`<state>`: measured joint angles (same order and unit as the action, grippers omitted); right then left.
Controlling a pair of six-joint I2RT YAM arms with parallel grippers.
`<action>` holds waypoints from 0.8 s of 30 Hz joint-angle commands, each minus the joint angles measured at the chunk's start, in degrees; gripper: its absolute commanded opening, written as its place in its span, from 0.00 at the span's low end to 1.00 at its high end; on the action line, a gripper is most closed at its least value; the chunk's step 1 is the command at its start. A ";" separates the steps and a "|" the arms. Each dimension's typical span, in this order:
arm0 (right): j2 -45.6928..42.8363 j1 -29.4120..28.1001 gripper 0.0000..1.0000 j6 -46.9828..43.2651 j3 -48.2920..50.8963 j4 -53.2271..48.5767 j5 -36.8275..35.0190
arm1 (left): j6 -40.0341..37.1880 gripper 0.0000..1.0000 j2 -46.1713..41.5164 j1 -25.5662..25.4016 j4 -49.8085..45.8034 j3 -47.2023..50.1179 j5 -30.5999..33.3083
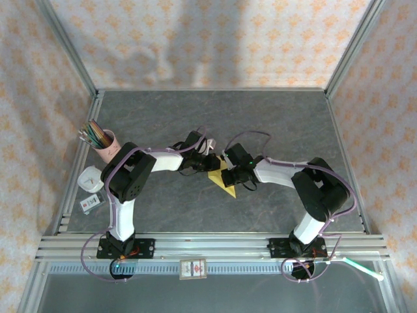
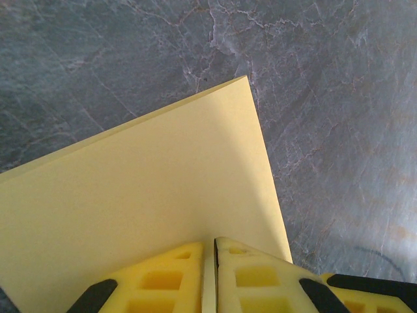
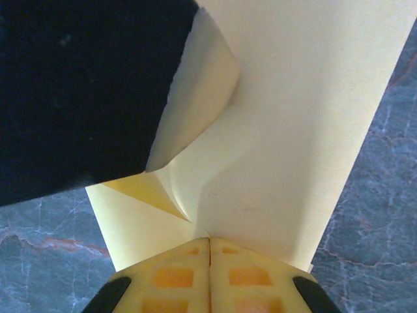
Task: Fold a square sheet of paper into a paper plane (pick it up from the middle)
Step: Third fold the triangle at the center of the table.
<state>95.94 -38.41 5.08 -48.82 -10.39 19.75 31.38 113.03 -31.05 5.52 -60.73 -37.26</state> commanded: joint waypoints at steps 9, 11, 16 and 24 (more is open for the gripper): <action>-1.46 0.53 0.07 0.17 -1.46 -1.19 -0.71 | -1.40 0.16 3.33 -0.09 -4.90 0.17 2.71; -1.46 0.53 0.07 0.12 -1.61 -1.16 -0.68 | -1.45 0.16 3.33 -0.07 -4.82 0.16 2.63; -1.46 0.53 0.07 0.14 -1.90 -1.18 -0.33 | -1.40 0.16 3.22 -0.08 -4.90 0.15 2.63; -1.83 0.60 0.07 -0.14 -2.18 -1.48 -0.34 | -1.32 0.16 3.33 -0.09 -4.73 0.17 2.48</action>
<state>95.83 -38.41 5.08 -49.52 -10.85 19.84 31.38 113.03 -31.05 5.52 -60.73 -37.28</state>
